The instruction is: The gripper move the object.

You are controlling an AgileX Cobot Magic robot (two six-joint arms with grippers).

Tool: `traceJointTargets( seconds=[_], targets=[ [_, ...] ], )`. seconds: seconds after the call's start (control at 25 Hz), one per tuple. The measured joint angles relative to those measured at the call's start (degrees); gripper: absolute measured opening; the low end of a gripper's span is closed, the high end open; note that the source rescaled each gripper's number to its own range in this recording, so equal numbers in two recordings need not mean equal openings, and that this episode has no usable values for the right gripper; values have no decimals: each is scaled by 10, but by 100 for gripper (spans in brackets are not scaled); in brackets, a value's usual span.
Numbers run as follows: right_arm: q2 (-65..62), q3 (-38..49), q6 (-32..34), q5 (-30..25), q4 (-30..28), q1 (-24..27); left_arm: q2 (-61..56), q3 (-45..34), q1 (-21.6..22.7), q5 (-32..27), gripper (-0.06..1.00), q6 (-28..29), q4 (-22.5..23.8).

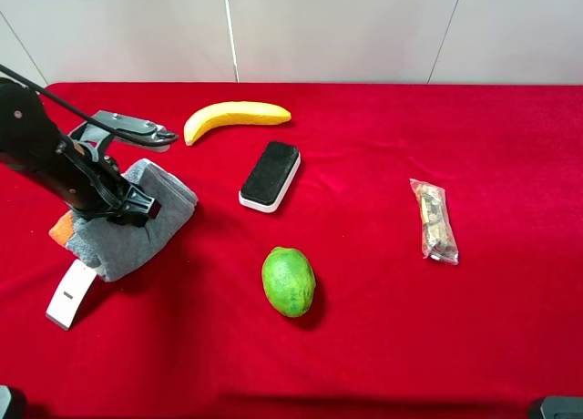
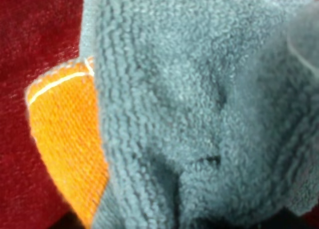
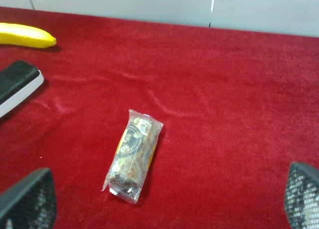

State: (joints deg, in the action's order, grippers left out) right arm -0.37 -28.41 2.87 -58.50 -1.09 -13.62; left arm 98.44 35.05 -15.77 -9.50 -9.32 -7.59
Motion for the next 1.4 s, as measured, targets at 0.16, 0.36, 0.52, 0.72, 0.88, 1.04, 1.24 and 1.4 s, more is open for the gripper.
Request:
traceJointTargets(
  seconds=[0.16,0.36,0.52,0.72,0.88,1.04,1.24,1.4],
  targets=[
    [0,0,0,0,0,0,-23,-1,0,-20,2,14,4],
    [0,0,0,0,0,0,-52,0,0,-56,2,34,8],
    [0,0,0,0,0,0,-58,31,0,-117,1,39,8],
    [0,0,0,0,0,0,-59,89,0,-203,1,39,-2],
    [0,0,0,1,0,0,-59,133,-19,-243,0,39,-8],
    [0,0,0,1,0,0,-59,170,-51,-267,0,40,-10],
    [0,0,0,1,0,0,-59,211,-88,-280,0,51,-12],
    [0,0,0,1,0,0,-59,239,-115,-280,0,54,-13]
  ],
)
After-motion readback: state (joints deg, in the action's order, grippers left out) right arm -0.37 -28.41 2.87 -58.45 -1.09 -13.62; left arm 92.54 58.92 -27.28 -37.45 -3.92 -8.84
